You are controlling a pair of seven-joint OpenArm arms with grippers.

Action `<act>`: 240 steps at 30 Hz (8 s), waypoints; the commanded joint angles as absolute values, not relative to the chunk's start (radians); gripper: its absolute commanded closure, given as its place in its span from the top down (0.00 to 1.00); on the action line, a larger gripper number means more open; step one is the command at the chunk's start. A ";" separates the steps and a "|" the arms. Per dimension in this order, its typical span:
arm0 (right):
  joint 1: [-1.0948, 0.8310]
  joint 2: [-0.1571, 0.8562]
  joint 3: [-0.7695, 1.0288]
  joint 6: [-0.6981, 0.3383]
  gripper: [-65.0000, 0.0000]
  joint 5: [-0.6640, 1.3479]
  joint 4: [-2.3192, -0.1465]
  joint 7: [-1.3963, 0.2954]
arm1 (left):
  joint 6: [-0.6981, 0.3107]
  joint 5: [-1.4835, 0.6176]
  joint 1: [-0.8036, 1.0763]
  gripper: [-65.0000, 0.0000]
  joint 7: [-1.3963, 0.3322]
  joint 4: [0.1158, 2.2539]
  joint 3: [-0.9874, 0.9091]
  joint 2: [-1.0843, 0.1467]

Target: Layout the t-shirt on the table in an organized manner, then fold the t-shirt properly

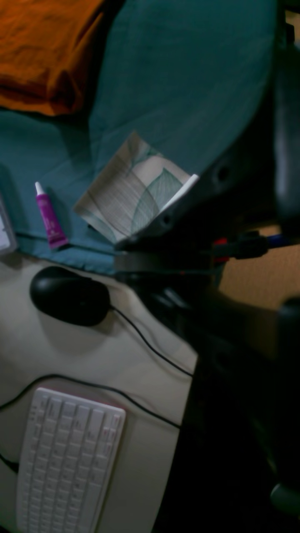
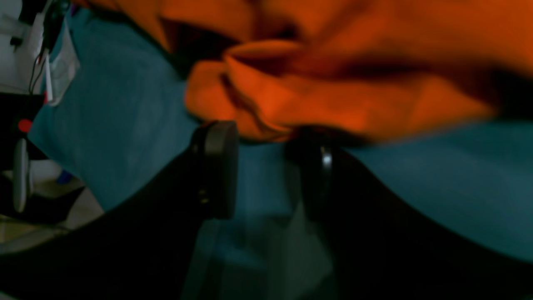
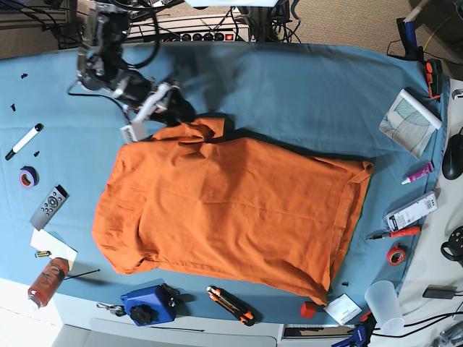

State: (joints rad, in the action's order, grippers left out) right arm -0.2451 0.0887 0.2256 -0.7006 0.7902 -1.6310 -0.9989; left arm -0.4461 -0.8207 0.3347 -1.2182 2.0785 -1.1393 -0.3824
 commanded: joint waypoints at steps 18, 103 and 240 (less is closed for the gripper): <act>-0.215 0.041 0.210 -0.586 0.05 0.626 -1.642 -0.905 | -0.472 -0.831 0.335 0.00 -1.180 2.093 -1.146 -0.402; -0.440 0.170 0.536 -0.611 0.00 0.706 -2.263 -1.305 | -0.303 -0.247 0.080 0.22 -0.792 1.745 -0.284 -0.211; 0.263 0.460 -0.041 -0.698 0.00 0.644 -1.567 -1.111 | -0.342 -0.469 -0.163 0.00 -0.920 1.557 -0.434 -0.213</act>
